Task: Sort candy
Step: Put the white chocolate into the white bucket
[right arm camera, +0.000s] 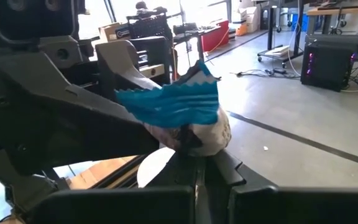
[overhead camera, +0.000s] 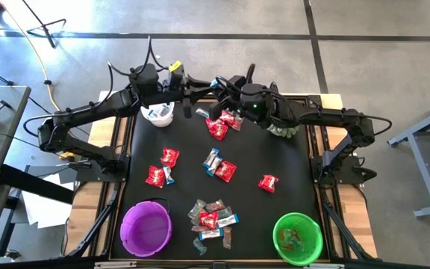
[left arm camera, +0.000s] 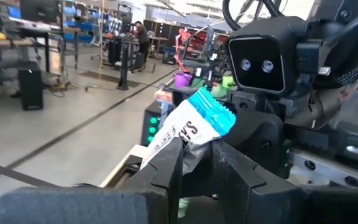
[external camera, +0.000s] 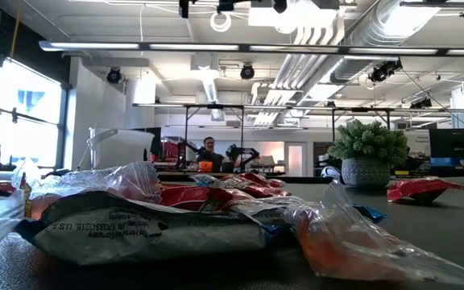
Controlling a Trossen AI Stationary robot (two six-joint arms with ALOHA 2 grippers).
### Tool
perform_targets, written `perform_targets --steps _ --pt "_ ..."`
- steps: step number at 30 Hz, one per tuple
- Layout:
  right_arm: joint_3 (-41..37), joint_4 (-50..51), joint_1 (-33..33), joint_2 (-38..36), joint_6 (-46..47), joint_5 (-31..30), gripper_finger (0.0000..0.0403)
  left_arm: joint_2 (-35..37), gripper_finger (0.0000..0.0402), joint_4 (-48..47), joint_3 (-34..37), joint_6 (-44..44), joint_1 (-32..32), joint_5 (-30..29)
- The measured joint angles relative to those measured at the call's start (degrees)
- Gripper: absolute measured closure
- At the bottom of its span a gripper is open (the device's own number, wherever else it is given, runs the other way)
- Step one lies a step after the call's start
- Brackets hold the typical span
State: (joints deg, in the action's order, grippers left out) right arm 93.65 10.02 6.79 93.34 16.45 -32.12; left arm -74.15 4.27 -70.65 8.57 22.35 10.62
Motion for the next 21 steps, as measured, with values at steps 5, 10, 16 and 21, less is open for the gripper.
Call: perform_targets --steps 5,10,16,21 --pt "0.0 0.1 0.0 -0.4 0.2 -0.3 0.0402 0.0 0.0332 0.1 0.0 -1.6 1.1 -1.8" --pt "0.0 -0.5 0.0 -2.0 0.2 -0.4 0.0402 0.0 0.0332 -0.1 0.1 -1.7 2.8 -2.7" --pt "0.1 -0.6 0.0 -2.4 0.1 0.1 0.0402 -0.1 0.0332 2.5 0.2 -1.7 3.1 -3.1" --pt "0.1 0.0 0.0 -2.3 -0.2 0.2 0.0402 -0.1 0.0332 4.9 0.2 -5.2 3.1 -2.5"
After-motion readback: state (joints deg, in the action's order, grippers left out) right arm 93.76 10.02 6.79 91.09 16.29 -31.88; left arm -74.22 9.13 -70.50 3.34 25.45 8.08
